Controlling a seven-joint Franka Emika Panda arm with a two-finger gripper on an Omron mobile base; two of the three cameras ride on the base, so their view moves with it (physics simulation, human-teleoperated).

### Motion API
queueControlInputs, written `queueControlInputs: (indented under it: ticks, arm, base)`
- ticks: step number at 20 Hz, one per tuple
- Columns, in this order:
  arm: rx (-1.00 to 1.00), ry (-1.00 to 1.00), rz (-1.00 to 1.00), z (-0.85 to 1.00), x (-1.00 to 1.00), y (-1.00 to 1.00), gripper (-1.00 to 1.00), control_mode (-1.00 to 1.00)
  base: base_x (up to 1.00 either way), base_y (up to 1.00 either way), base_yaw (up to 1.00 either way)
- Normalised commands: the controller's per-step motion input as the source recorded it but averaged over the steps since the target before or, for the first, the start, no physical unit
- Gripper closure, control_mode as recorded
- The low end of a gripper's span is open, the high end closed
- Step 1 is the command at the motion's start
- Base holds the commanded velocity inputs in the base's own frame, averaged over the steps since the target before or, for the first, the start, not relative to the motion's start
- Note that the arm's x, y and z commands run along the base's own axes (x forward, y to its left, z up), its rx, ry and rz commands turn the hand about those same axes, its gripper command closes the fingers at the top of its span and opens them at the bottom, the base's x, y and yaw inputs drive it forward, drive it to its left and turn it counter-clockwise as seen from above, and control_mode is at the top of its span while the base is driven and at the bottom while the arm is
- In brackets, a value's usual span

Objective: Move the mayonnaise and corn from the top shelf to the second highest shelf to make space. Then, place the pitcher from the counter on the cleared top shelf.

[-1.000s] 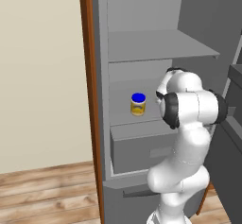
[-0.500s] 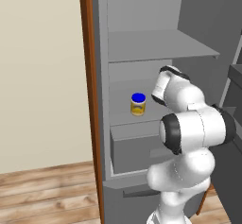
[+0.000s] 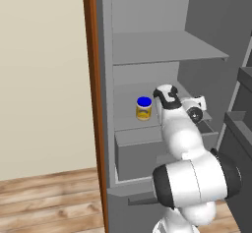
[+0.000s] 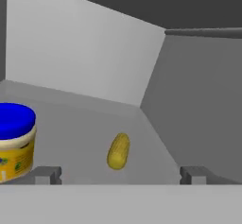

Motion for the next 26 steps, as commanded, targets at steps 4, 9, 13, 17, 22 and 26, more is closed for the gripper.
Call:
queueControlInputs:
  ticks: [4,9,13,17,22,26]
  arm:
    - [0.0,0.03,0.08,1.0,-0.31,-0.12,-1.0,-1.0]
    - [0.0,0.03,0.11,0.92,-0.27,-0.02,-1.0,-1.0]
    - [0.0,0.14,0.13,0.58,-0.17,0.18,-1.0,-1.0]
    - [0.0,0.24,0.12,0.57,-0.12,0.2,-1.0,-1.0]
    - [0.02,0.32,0.12,0.49,-0.25,0.3,-1.0,-1.0]
    - [0.08,0.21,0.11,0.02,-0.76,0.36,-1.0,-1.0]
  base:
    - [0.0,0.0,0.0]
    - [0.0,0.0,0.0]
    - [0.0,0.0,0.0]
    - [0.0,0.0,0.0]
    - [0.0,0.0,0.0]
    - [0.0,0.0,0.0]
